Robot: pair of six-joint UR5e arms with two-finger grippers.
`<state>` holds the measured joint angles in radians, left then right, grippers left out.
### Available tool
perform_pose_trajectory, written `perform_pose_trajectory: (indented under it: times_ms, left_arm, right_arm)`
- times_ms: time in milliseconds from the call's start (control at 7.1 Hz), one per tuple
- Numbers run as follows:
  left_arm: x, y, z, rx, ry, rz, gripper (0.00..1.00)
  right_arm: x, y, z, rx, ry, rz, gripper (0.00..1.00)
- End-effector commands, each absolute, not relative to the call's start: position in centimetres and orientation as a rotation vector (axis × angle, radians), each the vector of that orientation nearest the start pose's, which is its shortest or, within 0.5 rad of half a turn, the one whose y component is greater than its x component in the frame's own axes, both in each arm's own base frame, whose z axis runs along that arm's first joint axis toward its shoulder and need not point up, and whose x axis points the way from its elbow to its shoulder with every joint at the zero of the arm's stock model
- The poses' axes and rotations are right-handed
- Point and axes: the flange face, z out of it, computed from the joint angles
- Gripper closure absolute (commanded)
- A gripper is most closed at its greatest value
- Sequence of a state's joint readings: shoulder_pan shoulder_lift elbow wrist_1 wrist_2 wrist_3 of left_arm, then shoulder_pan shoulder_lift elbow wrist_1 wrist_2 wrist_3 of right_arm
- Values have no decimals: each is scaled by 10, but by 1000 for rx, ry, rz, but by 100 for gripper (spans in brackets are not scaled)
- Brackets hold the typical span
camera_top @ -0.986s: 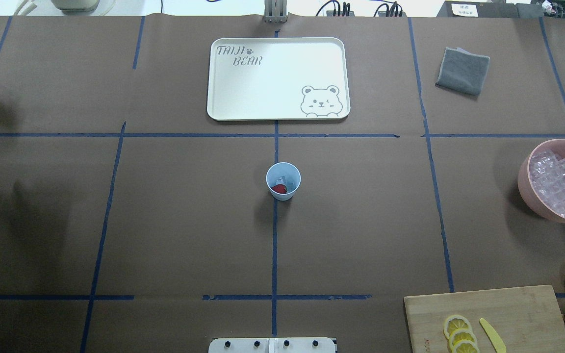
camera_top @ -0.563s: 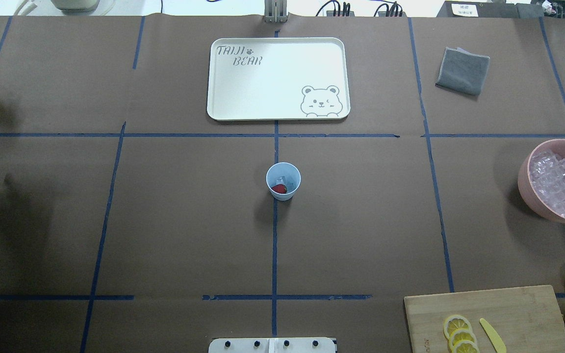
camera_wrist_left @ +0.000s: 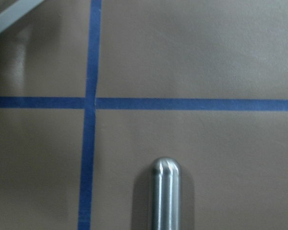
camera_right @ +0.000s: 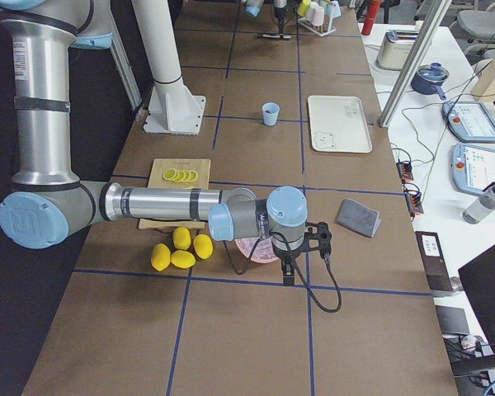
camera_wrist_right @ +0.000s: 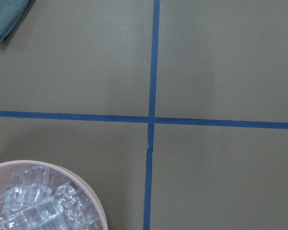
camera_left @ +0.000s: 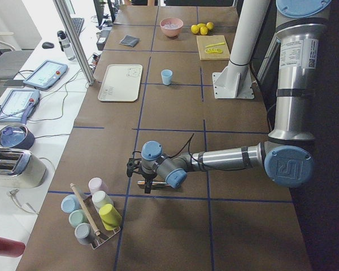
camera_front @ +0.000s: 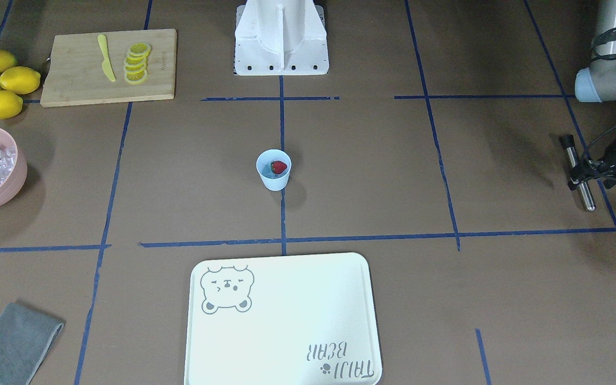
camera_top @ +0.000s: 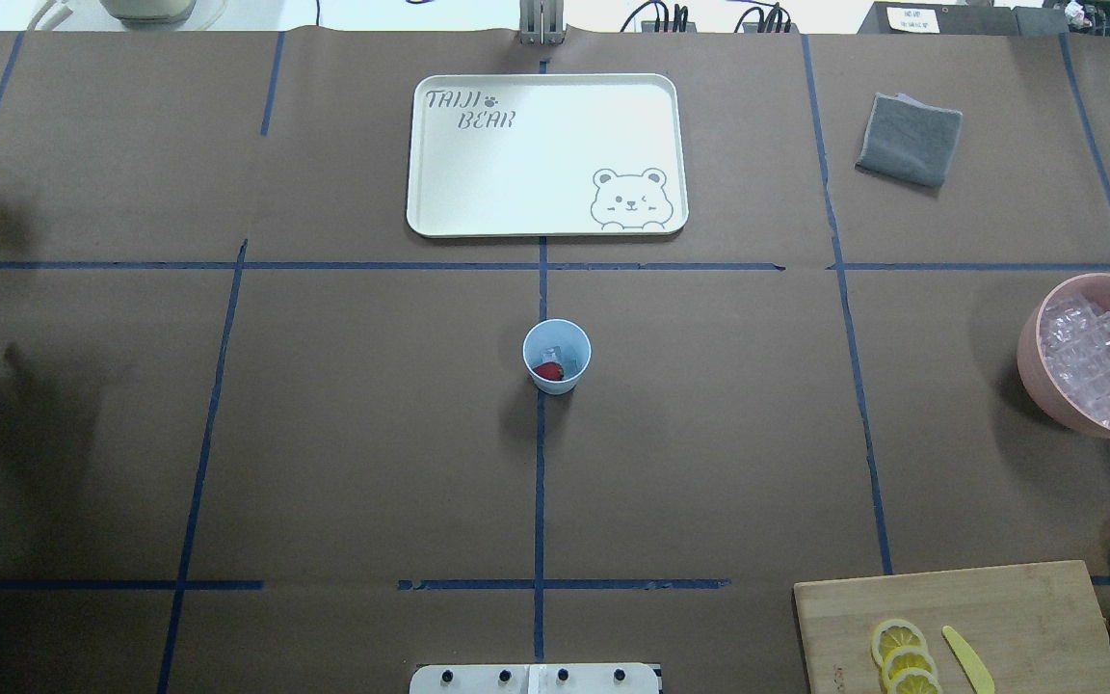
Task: Mash ice and strawberries in cup
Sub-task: 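Lower the left gripper onto the metal pestle and grasp it upright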
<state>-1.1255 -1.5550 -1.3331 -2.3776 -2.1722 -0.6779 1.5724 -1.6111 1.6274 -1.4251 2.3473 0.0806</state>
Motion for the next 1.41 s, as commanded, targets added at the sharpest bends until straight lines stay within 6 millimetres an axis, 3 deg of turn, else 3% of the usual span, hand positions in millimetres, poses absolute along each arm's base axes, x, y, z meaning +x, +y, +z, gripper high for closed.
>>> perform_pose_trajectory:
  times_ms: [0, 704, 845, 986, 1268]
  left_arm:
    - [150, -482, 706, 134, 778, -48, 0]
    - [149, -480, 717, 114, 768, -55, 4]
    - [149, -480, 718, 115, 768, -53, 13]
    - [149, -481, 717, 117, 768, -52, 29]
    - [149, -482, 715, 127, 771, -45, 71]
  right_arm:
    - [64, -485, 635, 122, -780, 15, 1]
    - [64, -486, 634, 125, -778, 13, 1]
    - [64, -486, 634, 125, -778, 13, 1]
    - [64, -486, 634, 124, -778, 14, 1]
    - [64, -486, 635, 123, -778, 15, 1]
